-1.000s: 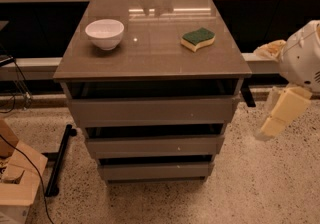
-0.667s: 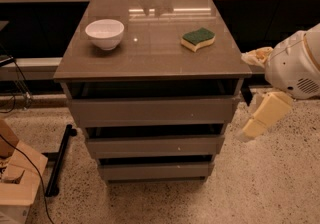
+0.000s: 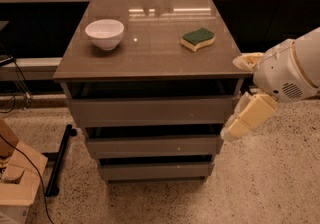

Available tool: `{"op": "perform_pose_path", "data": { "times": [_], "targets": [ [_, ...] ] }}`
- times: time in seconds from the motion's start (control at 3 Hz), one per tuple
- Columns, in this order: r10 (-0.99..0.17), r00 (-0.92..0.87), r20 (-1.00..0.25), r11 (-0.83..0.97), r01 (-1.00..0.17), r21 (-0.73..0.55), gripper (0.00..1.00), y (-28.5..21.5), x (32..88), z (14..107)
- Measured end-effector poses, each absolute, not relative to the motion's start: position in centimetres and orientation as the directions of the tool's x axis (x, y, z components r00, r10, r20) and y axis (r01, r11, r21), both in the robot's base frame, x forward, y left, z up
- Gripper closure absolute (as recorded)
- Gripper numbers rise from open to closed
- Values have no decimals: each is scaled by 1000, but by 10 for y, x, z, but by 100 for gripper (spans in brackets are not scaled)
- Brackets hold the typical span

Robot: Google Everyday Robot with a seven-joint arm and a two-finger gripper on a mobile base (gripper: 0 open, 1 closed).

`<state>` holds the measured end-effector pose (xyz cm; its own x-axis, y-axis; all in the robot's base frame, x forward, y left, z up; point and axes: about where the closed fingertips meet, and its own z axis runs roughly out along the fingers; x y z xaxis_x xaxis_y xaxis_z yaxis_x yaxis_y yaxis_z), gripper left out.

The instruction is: Open top drawer

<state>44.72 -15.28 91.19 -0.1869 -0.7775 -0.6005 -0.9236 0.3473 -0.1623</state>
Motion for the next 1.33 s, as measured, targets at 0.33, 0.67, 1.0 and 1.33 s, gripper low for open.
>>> {"op": "perform_pose_path", "data": {
  "times": [0.33, 0.67, 1.0, 1.33],
  "targets": [
    [-771, -216, -599, 359, -925, -128, 0, -137, 449, 892],
    [-754, -228, -616, 359, -928, -96, 0, -111, 460, 859],
    [-715, -255, -651, 365, -930, -37, 0, -110, 471, 814],
    [-679, -267, -684, 388, -921, -25, 0, -118, 490, 786]
  ]
}}
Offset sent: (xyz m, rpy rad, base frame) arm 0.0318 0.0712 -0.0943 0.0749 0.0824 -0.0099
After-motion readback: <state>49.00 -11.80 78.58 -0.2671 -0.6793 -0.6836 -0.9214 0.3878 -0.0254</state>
